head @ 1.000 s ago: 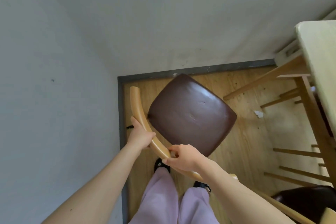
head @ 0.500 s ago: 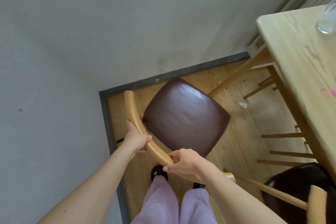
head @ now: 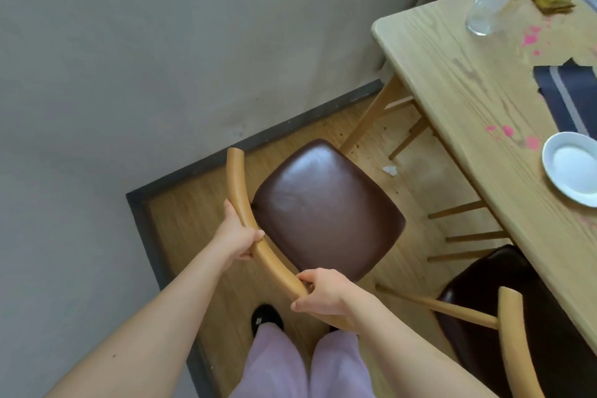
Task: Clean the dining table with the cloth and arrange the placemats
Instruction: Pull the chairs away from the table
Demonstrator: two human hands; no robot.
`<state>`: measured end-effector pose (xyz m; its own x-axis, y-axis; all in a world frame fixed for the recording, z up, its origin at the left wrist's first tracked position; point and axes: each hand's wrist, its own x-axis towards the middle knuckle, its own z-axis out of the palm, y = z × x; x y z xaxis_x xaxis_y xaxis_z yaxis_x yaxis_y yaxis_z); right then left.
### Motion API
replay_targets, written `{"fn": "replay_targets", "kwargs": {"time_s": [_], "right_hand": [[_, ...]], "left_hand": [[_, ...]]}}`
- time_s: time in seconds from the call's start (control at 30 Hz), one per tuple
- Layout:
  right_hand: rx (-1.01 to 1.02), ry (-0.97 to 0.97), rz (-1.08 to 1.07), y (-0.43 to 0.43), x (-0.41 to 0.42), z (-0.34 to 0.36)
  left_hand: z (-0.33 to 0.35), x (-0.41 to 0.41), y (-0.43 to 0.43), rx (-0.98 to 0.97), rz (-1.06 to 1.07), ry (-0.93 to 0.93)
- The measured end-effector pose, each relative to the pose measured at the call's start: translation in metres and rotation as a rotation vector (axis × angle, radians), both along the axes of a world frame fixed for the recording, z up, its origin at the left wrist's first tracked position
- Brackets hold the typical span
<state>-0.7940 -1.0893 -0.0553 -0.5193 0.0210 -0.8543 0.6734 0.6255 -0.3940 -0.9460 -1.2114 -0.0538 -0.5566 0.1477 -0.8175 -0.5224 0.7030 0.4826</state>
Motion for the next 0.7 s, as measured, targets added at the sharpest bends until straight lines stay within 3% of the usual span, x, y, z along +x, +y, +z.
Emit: {"fn": "replay_targets", "kwargs": {"time_s": [0.37, 0.7], "right_hand": [[0.06, -0.025, -0.087, 0.034, 0.02, -0.002], [0.238, 0.134, -0.14, 0.065, 0.027, 0.005]], "left_hand": [[-0.003, 0.008, 0.053, 0.044, -0.059, -0.051], [0.0, -0.003, 0.11, 0.07, -0.152, -0.026]]}}
